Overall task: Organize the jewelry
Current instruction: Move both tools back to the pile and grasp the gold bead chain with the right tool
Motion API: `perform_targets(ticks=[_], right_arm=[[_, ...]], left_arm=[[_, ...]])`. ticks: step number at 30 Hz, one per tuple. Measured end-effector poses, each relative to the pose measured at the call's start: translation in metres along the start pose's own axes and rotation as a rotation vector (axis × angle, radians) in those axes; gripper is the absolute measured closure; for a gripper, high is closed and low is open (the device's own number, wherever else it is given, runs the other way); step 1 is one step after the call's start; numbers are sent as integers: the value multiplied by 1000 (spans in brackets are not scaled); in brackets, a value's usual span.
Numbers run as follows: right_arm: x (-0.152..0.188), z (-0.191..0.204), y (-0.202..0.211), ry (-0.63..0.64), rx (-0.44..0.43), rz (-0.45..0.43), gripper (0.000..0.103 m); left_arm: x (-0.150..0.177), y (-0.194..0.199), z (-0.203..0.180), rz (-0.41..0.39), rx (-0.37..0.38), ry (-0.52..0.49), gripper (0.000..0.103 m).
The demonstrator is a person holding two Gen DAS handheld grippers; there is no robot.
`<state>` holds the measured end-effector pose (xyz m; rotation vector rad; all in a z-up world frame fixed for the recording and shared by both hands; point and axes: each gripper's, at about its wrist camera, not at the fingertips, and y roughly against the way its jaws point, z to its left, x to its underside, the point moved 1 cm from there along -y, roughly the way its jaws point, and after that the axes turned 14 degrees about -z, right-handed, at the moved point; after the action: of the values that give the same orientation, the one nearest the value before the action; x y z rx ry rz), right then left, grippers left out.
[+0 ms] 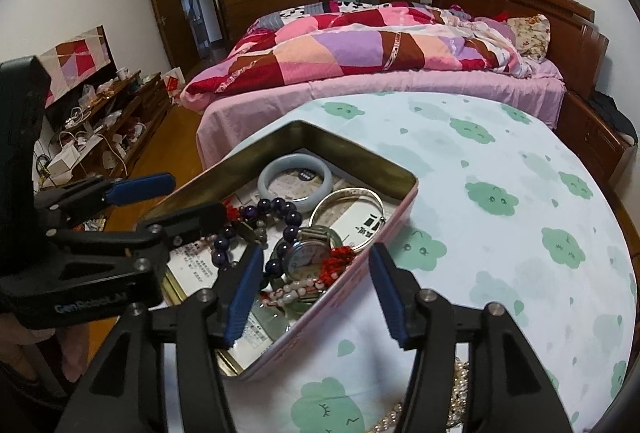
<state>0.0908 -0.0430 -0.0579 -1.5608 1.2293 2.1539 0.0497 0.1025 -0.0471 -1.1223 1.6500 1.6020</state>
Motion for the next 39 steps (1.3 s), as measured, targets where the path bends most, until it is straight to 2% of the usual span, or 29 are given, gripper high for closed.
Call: perform_targets(ticks=[10,15,39], right_arm=[[0,-2,-1,-3,4,-5,40],[0,-3,1,2,12,-14,32],[3,-8,17,-2,26,-42,26]], left_arm=[[0,0,1,1,-15,-2,33],[0,-1,1,-2,-28,2,33],[8,5,-4,33,-74,-32,32]])
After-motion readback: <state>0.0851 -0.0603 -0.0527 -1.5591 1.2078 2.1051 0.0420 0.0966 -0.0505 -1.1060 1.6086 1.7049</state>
